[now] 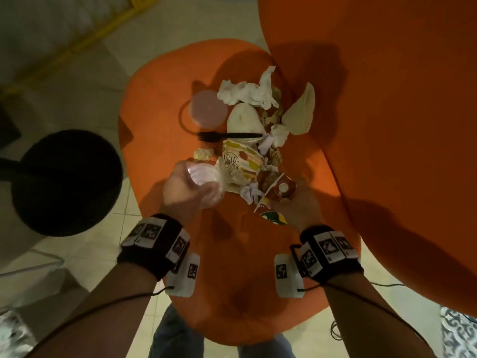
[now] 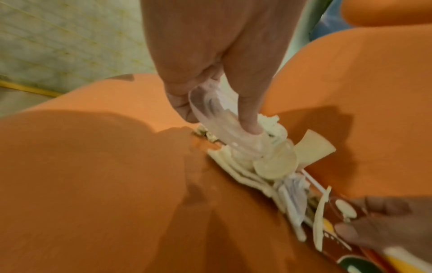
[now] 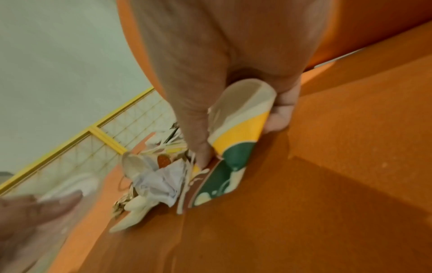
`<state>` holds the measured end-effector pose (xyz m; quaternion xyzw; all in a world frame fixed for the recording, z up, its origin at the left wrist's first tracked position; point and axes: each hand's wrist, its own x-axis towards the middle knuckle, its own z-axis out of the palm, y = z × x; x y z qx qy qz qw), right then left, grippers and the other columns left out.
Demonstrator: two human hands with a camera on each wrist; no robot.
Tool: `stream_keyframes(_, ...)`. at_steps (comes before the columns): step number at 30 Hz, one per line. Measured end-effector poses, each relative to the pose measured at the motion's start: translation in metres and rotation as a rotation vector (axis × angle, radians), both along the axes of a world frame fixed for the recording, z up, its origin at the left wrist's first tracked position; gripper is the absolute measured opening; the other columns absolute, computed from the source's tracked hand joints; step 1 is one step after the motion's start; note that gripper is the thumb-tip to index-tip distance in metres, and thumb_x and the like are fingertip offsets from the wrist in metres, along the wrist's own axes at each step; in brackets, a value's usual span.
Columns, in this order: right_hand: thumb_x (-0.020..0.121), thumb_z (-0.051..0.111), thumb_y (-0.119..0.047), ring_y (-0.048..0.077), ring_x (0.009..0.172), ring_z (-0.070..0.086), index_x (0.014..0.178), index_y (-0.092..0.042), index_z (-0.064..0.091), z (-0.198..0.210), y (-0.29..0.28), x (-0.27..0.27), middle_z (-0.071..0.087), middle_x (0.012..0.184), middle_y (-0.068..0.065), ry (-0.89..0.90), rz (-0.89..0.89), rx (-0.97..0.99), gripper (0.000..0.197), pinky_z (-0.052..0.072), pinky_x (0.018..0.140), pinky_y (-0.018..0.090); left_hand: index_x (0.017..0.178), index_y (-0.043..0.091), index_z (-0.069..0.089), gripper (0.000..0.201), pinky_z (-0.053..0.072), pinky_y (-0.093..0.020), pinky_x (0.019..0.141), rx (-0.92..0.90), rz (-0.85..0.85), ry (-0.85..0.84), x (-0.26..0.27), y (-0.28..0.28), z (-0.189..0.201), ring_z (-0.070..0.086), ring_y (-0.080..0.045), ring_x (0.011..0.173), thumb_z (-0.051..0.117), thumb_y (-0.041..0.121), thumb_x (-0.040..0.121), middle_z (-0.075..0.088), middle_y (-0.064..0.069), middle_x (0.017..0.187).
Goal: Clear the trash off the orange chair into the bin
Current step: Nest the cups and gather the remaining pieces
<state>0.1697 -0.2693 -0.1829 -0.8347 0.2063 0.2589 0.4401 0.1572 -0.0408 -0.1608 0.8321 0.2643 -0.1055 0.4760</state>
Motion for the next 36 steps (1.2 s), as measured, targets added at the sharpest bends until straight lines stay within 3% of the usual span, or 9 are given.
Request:
stream_keyframes(3, 0.069, 0.080, -0.009, 0.016, 0.104, 0.058, 0.131, -0.016, 0.045, 0.007, 0.003, 0.003, 0.060, 0.113, -0.002, -0.039, -0.048, 0.127, 0.072, 0.049, 0.091, 0.035, 0.105, 0.019, 0.048, 0.046, 0.049, -0.011, 0.060, -0.175, 0.032, -0.088, 0.019, -0.006, 0.014, 0.059, -0.004, 0.079, 0.079, 0.019, 0.072, 0.060, 0.012, 0.089)
stream_keyframes(6, 0.068, 0.082, -0.013, 0.015, 0.106, 0.061, 0.132, -0.019, 0.047, 0.004, 0.015, 0.011, 0.062, 0.117, -0.002, -0.056, -0.017, 0.148, 0.074, 0.052, 0.086, 0.030, 0.107, 0.012, 0.050, 0.050, 0.039, -0.002, 0.065, -0.044, -0.138, -0.092, 0.050, -0.028, 0.009, 0.051, 0.003, 0.084, 0.081, 0.024, 0.070, 0.054, 0.010, 0.095)
stream_keyframes(8, 0.068, 0.082, -0.017, 0.018, 0.110, 0.058, 0.136, -0.019, 0.044, 0.000, 0.025, 0.015, 0.059, 0.122, -0.001, -0.018, -0.033, 0.112, 0.077, 0.050, 0.088, 0.033, 0.112, 0.006, 0.049, 0.060, 0.036, -0.010, 0.076, 0.080, -0.280, -0.001, 0.067, -0.040, -0.003, 0.051, -0.009, 0.098, 0.080, 0.032, 0.068, 0.053, -0.004, 0.108)
stream_keyframes(11, 0.064, 0.083, -0.036, 0.026, 0.118, 0.052, 0.137, -0.021, 0.042, -0.006, 0.033, 0.015, 0.048, 0.135, 0.004, 0.045, 0.046, -0.107, 0.085, 0.047, 0.096, 0.040, 0.126, 0.010, 0.040, 0.084, 0.047, -0.043, 0.091, 0.158, -0.341, 0.160, 0.078, -0.043, -0.017, 0.050, -0.033, 0.113, 0.079, 0.044, 0.061, 0.049, -0.015, 0.124)
stream_keyframes(15, 0.065, 0.083, -0.034, 0.026, 0.113, 0.054, 0.129, -0.021, 0.050, -0.005, 0.039, 0.008, 0.052, 0.128, 0.005, -0.008, 0.119, -0.186, 0.074, 0.042, 0.084, 0.030, 0.139, 0.016, 0.028, 0.100, 0.033, -0.050, 0.106, 0.370, -0.407, 0.242, 0.071, -0.034, -0.020, 0.034, -0.036, 0.131, 0.078, 0.052, 0.060, 0.036, -0.015, 0.141)
stream_keyframes(22, 0.060, 0.086, -0.031, 0.022, 0.102, 0.063, 0.124, -0.026, 0.055, -0.002, 0.046, 0.000, 0.066, 0.114, -0.001, -0.047, 0.054, -0.120, 0.072, 0.054, 0.086, 0.043, 0.131, 0.013, 0.039, 0.088, 0.041, -0.049, 0.100, 0.216, -0.461, 0.189, 0.054, -0.014, -0.026, 0.046, -0.033, 0.122, 0.079, 0.046, 0.060, 0.049, -0.013, 0.133)
stream_keyframes(26, 0.068, 0.082, -0.028, 0.021, 0.102, 0.061, 0.119, -0.020, 0.058, 0.001, 0.050, 0.005, 0.064, 0.112, 0.000, 0.051, 0.132, -0.162, 0.056, 0.051, 0.090, 0.037, 0.126, 0.019, 0.046, 0.100, 0.048, -0.047, 0.095, 0.075, -0.404, 0.213, 0.051, -0.011, -0.026, 0.053, -0.027, 0.116, 0.074, 0.061, 0.040, 0.055, -0.007, 0.127)
stream_keyframes(30, 0.068, 0.081, -0.030, 0.022, 0.096, 0.062, 0.113, -0.018, 0.060, 0.001, 0.058, 0.010, 0.066, 0.106, 0.002, 0.106, 0.148, -0.170, 0.051, 0.053, 0.088, 0.039, 0.122, 0.017, 0.050, 0.073, 0.051, -0.039, 0.088, 0.003, -0.383, 0.171, 0.050, -0.008, -0.027, 0.059, -0.020, 0.106, 0.084, 0.035, 0.061, 0.061, -0.002, 0.118)
stream_keyframes(36, 0.065, 0.084, -0.025, 0.016, 0.092, 0.055, 0.118, -0.017, 0.057, 0.000, 0.053, 0.010, 0.062, 0.106, 0.000, 0.072, 0.111, -0.142, 0.060, 0.042, 0.077, 0.025, 0.110, 0.023, 0.050, 0.051, 0.046, -0.020, 0.078, -0.207, -0.291, 0.119, 0.037, 0.000, -0.021, 0.062, -0.005, 0.093, 0.080, 0.013, 0.069, 0.062, 0.013, 0.098)
